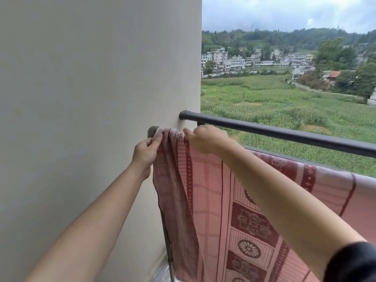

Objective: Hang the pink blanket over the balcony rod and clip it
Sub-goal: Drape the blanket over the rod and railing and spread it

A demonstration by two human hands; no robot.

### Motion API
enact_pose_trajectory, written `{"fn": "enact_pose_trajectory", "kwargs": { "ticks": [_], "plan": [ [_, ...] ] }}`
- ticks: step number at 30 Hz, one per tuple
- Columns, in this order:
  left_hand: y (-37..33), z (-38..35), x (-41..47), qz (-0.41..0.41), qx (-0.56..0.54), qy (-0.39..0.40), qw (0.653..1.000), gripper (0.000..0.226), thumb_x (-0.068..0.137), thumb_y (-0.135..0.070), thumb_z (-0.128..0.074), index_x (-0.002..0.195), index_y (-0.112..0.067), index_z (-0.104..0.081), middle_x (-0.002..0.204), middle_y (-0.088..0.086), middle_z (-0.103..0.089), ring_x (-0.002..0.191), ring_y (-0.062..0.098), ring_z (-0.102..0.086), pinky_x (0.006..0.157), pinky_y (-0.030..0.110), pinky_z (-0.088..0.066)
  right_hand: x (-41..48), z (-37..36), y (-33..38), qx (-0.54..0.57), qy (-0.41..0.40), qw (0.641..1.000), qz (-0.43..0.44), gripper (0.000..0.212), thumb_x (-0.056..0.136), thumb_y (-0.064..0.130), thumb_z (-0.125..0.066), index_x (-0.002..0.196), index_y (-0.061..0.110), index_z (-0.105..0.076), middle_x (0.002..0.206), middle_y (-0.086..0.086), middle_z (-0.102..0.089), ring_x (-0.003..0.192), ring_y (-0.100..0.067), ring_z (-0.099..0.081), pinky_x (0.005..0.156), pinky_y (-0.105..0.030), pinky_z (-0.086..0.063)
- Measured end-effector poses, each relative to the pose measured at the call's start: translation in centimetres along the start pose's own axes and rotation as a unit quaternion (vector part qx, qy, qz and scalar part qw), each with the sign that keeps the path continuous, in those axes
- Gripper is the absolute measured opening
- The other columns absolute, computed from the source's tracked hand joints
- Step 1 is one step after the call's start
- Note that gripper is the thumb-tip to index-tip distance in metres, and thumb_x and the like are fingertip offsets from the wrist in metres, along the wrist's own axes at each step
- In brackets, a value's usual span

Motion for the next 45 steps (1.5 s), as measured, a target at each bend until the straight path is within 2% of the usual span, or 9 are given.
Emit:
{"fn": "enact_pose_trajectory", "kwargs": {
  "ticks": [10, 16, 21, 25, 29, 33, 38, 42, 45],
  "plan": [
    [-4.1, 6.0, 6.9, -0.041, -0.06, -0.175, 0.982, 0.02, 0.093, -0.027, -0.067, 0.075, -0.021, -0.066, 0.081, -0.002, -0.065, 0.076, 0.015, -0.059, 0.071, 0.029, -0.052, 9.7, -1.0, 5.4, 0.033, 0.051, 0.994, 0.092, 0.037, 0.104, 0.027, -0.032, 0.114, 0.006, -0.061, 0.118, -0.015, -0.061, 0.112, -0.032, -0.059, 0.092, -0.04, -0.05],
    [0.6, 5.7, 8.4, 0.069, 0.154, -0.029, 0.985, 0.035, 0.088, -0.049, -0.068, 0.09, -0.014, -0.07, 0.09, 0.0, -0.072, 0.082, 0.017, -0.066, 0.072, 0.027, -0.049, 8.5, -2.6, 5.4, 0.01, 0.069, 0.992, 0.101, 0.067, 0.098, 0.063, -0.028, 0.114, 0.009, -0.066, 0.099, -0.008, -0.065, 0.093, -0.027, -0.062, 0.08, -0.036, -0.053],
    [-4.1, 5.8, 9.8, -0.08, 0.361, -0.227, 0.901, 0.033, 0.094, -0.035, -0.058, 0.074, -0.009, -0.063, 0.076, 0.009, -0.064, 0.076, 0.028, -0.059, 0.066, 0.031, -0.041, 7.2, -1.6, 4.0, -0.048, 0.011, 0.99, 0.135, 0.065, 0.097, 0.066, -0.03, 0.09, 0.013, -0.067, 0.075, -0.001, -0.06, 0.065, -0.015, -0.057, 0.054, -0.028, -0.043],
    [-2.5, 5.1, 8.5, -0.079, 0.329, -0.236, 0.911, 0.041, 0.098, -0.044, -0.049, 0.086, -0.007, -0.065, 0.09, 0.013, -0.068, 0.085, 0.031, -0.062, 0.07, 0.034, -0.042, 5.6, -1.3, 2.8, -0.057, -0.018, 0.99, 0.127, 0.067, 0.095, 0.069, -0.03, 0.073, 0.013, -0.059, 0.075, -0.003, -0.057, 0.063, -0.017, -0.054, 0.05, -0.027, -0.037],
    [4.8, 4.8, 3.9, 0.062, 0.195, -0.129, 0.97, 0.071, 0.097, -0.067, -0.03, 0.078, -0.005, -0.06, 0.071, 0.01, -0.059, 0.069, 0.031, -0.058, 0.062, 0.033, -0.036, 3.0, -1.1, 1.4, -0.113, -0.053, 0.982, 0.139, 0.062, 0.096, 0.068, -0.033, 0.076, 0.014, -0.059, 0.074, -0.002, -0.06, 0.062, -0.019, -0.055, 0.047, -0.027, -0.031],
    [9.8, 4.4, -0.3, 0.123, 0.125, -0.04, 0.984, 0.05, 0.099, -0.057, -0.042, 0.095, -0.013, -0.066, 0.094, 0.005, -0.068, 0.084, 0.02, -0.061, 0.069, 0.028, -0.041, 0.1, -0.6, 0.2, -0.176, -0.099, 0.967, 0.156, 0.057, 0.098, 0.064, -0.032, 0.086, 0.014, -0.056, 0.074, 0.0, -0.059, 0.065, -0.022, -0.058, 0.05, -0.03, -0.038],
    [8.0, 4.5, -0.8, 0.107, 0.107, -0.057, 0.987, 0.06, 0.096, -0.061, -0.041, 0.123, -0.01, -0.054, 0.114, 0.014, -0.068, 0.109, 0.03, -0.063, 0.098, 0.05, -0.045, -2.6, -0.2, -0.5, -0.184, -0.122, 0.965, 0.143, 0.037, 0.103, 0.053, -0.032, 0.089, 0.019, -0.042, 0.071, 0.0, -0.053, 0.064, -0.021, -0.059, 0.053, -0.032, -0.045],
    [4.1, 3.5, -0.5, 0.051, 0.114, -0.046, 0.991, 0.055, 0.092, -0.07, -0.041, 0.103, -0.021, -0.063, 0.099, -0.001, -0.067, 0.091, 0.018, -0.061, 0.075, 0.033, -0.042, -4.8, -0.4, -1.4, -0.183, -0.158, 0.966, 0.09, 0.052, 0.098, 0.064, -0.03, 0.1, 0.015, -0.05, 0.076, 0.0, -0.058, 0.062, -0.018, -0.059, 0.054, -0.032, -0.049],
    [2.9, 4.6, 0.3, 0.023, 0.247, -0.203, 0.947, 0.042, 0.099, -0.046, -0.047, 0.101, -0.008, -0.067, 0.105, 0.016, -0.066, 0.099, 0.034, -0.061, 0.079, 0.039, -0.046, -7.3, -0.1, -2.7, -0.165, -0.178, 0.968, 0.06, 0.057, 0.097, 0.066, -0.025, 0.104, 0.016, -0.053, 0.083, -0.001, -0.06, 0.067, -0.018, -0.06, 0.062, -0.034, -0.052]
  ]
}}
Point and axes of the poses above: each hand's wrist, its own x-axis towards the middle knuckle, its own z-axis out of the back of the hand, y = z × x, the point moved 2 cm from there along x, towards the middle knuckle
